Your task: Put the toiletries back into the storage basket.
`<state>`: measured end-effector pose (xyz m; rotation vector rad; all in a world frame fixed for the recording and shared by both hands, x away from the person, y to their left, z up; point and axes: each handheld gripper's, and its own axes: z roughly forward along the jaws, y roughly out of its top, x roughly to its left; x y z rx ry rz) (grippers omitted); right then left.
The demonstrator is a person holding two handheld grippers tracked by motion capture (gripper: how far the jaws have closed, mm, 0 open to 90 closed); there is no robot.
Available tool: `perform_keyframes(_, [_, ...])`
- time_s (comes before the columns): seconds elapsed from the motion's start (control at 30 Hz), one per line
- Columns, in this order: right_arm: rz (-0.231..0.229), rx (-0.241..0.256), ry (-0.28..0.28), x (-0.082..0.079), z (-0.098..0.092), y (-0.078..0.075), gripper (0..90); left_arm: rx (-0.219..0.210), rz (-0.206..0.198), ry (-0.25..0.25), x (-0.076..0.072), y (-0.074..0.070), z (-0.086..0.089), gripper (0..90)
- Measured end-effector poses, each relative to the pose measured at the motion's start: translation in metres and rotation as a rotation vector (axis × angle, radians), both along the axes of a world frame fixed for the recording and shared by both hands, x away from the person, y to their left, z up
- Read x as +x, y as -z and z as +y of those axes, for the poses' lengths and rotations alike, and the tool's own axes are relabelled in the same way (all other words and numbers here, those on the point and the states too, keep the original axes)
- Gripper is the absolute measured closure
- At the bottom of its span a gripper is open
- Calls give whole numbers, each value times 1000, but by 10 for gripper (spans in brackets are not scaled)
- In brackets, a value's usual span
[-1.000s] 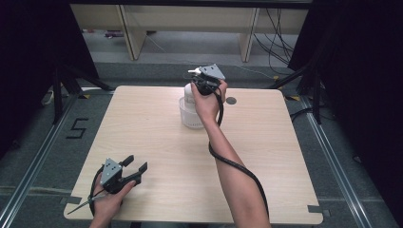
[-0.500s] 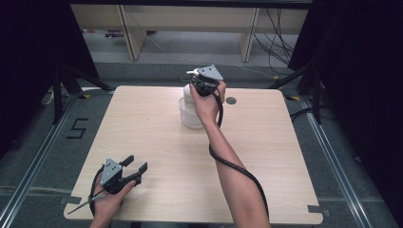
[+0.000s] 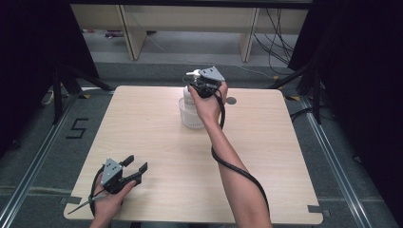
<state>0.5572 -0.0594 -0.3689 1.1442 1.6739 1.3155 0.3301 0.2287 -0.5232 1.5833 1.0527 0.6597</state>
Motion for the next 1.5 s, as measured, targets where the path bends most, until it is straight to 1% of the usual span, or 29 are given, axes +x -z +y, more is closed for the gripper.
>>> perform_keyframes(0.03, [6,11,-2,0,0,0,339,-2,0,0,0,0,0,347])
perform_keyframes(0.07, [-6,0,-14,1,-2,1,324,-5,-2,1,0,0,0,347])
perform_keyframes(0.1, [9,6,-6,-1,-2,1,311,-5,-2,1,0,0,0,347])
perform_keyframes(0.2, [-4,-15,-11,-1,-4,2,291,-4,-2,1,0,0,0,347])
perform_keyframes(0.3, [11,-7,-16,-4,-5,3,278,-2,1,-1,0,0,0,347])
perform_keyframes(0.37, [9,-19,-15,-6,-6,2,269,-3,-1,1,0,0,0,347])
perform_keyframes(0.4, [24,-7,-19,-7,-6,2,265,-6,-2,1,0,0,0,347])
perform_keyframes(0.47, [9,-32,-34,-8,-8,0,259,-5,-1,1,0,0,0,347])
perform_keyframes(0.53, [29,-27,-33,-11,-8,-1,251,-4,-2,1,0,0,0,347])
perform_keyframes(0.6, [23,-34,-38,-12,-9,-1,248,-3,-4,1,0,0,0,347])
perform_keyframes(0.63, [31,-13,-40,-14,-8,-1,247,-2,-3,0,0,0,0,347])
perform_keyframes(0.67, [25,-31,-44,-15,-9,-1,247,-2,-2,1,0,0,0,347])
perform_keyframes(0.77, [24,-35,-57,-19,-11,0,243,1,0,0,0,0,0,347])
perform_keyframes(0.8, [32,-21,-56,-21,-11,0,241,0,1,0,0,0,0,347])
perform_keyframes(0.87, [27,-37,-67,-23,-14,1,238,0,0,0,0,0,0,347])
perform_keyframes(0.9, [34,-28,-65,-25,-15,1,238,-5,-2,1,0,0,0,347])
perform_keyframes(0.93, [32,-38,-72,-27,-17,1,238,-2,-3,0,0,0,0,347])
perform_keyframes(0.97, [46,-26,-69,-29,-18,1,237,-1,-3,0,0,0,0,347])
perform_keyframes(1.0, [29,-47,-75,-30,-20,0,237,3,1,-2,0,0,-1,347])
perform_keyframes(1.03, [47,-30,-75,-32,-21,0,236,7,3,-4,-1,0,0,347])
perform_keyframes(1.1, [39,-41,-82,-35,-26,0,237,6,1,-4,-1,0,-1,347])
perform_keyframes(1.13, [52,-32,-78,-38,-27,1,237,7,1,-4,-1,0,-1,347])
perform_keyframes(1.17, [58,-28,-79,-40,-29,2,237,6,1,-4,-1,0,-1,347])
perform_keyframes(1.2, [55,-43,-85,-42,-32,3,237,6,1,-4,-1,0,-1,347])
perform_keyframes(1.23, [55,-28,-82,-45,-33,4,238,9,2,-4,-1,0,-1,347])
perform_keyframes(1.27, [49,-45,-81,-47,-36,6,239,10,1,-4,-1,0,-1,347])
perform_keyframes(1.33, [67,-30,-86,-51,-40,8,239,9,0,-4,-1,0,-1,347])
perform_keyframes(1.4, [63,-48,-90,-54,-45,11,241,9,-1,-4,-1,0,-1,347])
perform_keyframes(1.5, [75,-41,-86,-61,-51,15,243,9,1,-7,-1,0,-1,347])
